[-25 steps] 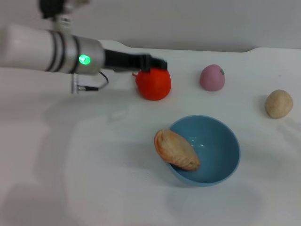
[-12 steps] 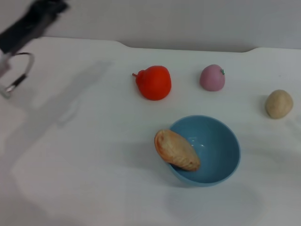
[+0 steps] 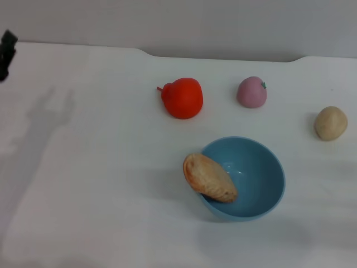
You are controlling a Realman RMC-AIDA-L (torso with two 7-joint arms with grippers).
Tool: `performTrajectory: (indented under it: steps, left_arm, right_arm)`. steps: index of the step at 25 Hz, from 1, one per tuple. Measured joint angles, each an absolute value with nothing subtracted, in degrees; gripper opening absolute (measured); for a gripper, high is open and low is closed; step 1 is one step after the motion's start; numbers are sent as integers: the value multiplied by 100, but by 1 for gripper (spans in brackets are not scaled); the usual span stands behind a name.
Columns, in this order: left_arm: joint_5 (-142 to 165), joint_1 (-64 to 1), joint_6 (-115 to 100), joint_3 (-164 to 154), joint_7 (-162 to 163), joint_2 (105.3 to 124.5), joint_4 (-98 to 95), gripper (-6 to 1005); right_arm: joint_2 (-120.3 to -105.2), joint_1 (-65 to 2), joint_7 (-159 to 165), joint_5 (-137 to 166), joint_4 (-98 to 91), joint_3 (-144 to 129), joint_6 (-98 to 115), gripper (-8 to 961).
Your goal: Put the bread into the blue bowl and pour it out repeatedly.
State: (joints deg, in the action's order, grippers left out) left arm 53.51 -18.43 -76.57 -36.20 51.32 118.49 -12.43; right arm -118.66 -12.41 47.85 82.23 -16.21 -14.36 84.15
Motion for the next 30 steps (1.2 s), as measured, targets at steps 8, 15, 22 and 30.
performTrajectory:
  steps: [8, 15, 22, 30]
  left_arm:
    - [5131, -2004, -8074, -3583, 376, 11870, 116, 513]
    - [5164, -2019, -8155, -3524, -709, 11872, 691, 512]
    - [5168, -1966, -8248, -3516, -691, 11866, 808, 511]
    - [5153, -2021, -8203, -3516, -569, 11866, 1012, 510]
  right_arm:
    - [-11882, -1173, 3033, 7013, -341, -1185, 8409, 508]
    - [-11895, -1341, 2175, 6967, 318, -1181, 7985, 508]
    - [-11913, -1489, 2154, 6958, 467, -1123, 7885, 508]
    - [-11916, -1547, 2152, 6947, 531, -1099, 7727, 509]
